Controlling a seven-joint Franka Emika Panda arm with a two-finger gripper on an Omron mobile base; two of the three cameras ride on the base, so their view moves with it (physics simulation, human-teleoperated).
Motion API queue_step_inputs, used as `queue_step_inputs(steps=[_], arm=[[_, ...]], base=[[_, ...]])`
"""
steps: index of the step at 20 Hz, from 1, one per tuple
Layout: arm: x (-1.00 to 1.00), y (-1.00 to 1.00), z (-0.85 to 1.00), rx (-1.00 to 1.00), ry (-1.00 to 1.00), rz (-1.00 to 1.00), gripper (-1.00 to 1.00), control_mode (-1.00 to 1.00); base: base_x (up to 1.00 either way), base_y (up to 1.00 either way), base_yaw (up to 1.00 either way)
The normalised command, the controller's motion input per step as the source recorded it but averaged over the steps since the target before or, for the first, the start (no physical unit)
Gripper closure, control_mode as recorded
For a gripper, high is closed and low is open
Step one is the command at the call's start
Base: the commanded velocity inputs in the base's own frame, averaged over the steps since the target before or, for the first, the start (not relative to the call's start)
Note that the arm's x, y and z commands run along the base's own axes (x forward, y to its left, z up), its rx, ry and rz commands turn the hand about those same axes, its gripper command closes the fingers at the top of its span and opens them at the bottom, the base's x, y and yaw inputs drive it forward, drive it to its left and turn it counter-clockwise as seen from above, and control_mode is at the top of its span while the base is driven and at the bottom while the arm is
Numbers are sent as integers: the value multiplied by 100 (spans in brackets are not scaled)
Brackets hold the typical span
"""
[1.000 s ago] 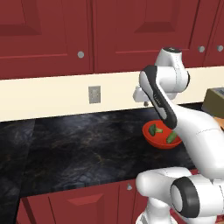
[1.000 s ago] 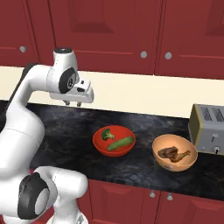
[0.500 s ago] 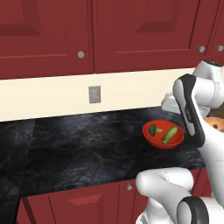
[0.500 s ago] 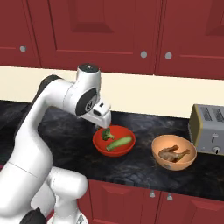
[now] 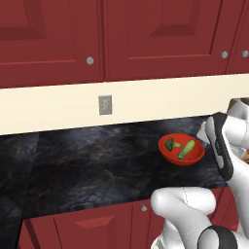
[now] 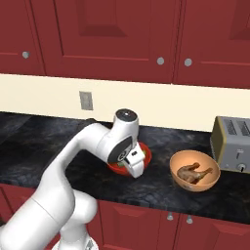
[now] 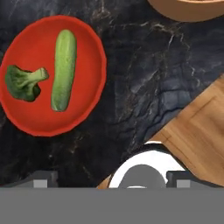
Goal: Place the bowl with the broccoli and cucumber on the second highest shelf of the fridge. Place the bowl with the chicken drumsticks on the top shelf of the fridge.
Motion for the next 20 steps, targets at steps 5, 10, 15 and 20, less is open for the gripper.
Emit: queue_step_inputs(steps=[5,10,15,20], arm=[[42,-12,-48,0,1,-9,-100,-100],[53,-4,-53,0,3,-4,-100,-100],[40,-7,-49,0,6,-3,-100,-100],[32,-11,-52,0,8,-4,-100,-100]], base=[[0,0,0],[0,0,0],[0,0,0],[0,0,0]])
